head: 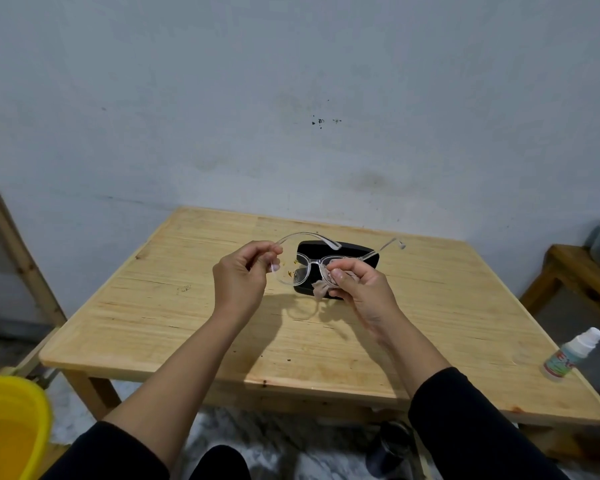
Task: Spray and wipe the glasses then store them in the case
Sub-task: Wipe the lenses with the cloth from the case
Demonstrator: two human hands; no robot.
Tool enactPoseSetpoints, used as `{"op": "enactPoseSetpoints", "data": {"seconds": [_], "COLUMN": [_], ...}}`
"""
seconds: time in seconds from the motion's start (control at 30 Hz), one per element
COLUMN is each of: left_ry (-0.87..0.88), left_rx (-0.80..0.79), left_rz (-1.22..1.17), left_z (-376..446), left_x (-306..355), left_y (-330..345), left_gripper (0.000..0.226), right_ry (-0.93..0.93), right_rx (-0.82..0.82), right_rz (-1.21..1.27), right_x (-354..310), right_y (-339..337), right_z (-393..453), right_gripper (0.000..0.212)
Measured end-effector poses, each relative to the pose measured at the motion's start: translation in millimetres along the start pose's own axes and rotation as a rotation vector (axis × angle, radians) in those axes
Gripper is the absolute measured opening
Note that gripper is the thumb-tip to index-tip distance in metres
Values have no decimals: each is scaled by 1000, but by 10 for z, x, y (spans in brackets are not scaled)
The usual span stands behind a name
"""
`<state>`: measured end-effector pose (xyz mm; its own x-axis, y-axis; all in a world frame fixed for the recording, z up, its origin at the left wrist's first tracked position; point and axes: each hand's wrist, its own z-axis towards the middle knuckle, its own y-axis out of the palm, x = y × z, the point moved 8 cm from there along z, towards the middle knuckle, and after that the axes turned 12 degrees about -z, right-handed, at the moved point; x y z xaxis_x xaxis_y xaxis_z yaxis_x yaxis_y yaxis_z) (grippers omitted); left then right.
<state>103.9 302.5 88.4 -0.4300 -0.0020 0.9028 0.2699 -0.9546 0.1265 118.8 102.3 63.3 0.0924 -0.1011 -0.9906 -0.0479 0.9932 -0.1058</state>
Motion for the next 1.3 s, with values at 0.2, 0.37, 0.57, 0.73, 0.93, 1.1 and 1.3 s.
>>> {"op": "enactPoseSetpoints", "data": {"seconds": [0.2,0.37,0.57,0.73,0.93,1.1,1.3], "left_ry": [-11,0,1,-22,-73,-77,-88], "left_rx": [49,16,27,47,99,207,248], "left_rz": [7,0,-11,19,20,4,-32], "left_z": [19,-38,-88,-14,7,16,-5], "left_x": [-34,-25,-25,-47,-104,-127,-121], "left_y": [-95,-17,8,-129,-159,-257,-234], "left_gripper": [27,29,22,28,24,27,30], "right_ry": [-84,64,46,46,36,182,288], "right_rx": [276,504,315,30,38,209,182], "right_rz": [-78,-13,23,-198,-232,53,371], "right_x": [-69,83,-12,-19,29,137,164], "right_y": [-217,-213,-5,14,-88,-92,301], "right_z": [-80,-99,-26,9,1,-119,-234], "right_gripper": [18,15,16,19,21,23,18]}}
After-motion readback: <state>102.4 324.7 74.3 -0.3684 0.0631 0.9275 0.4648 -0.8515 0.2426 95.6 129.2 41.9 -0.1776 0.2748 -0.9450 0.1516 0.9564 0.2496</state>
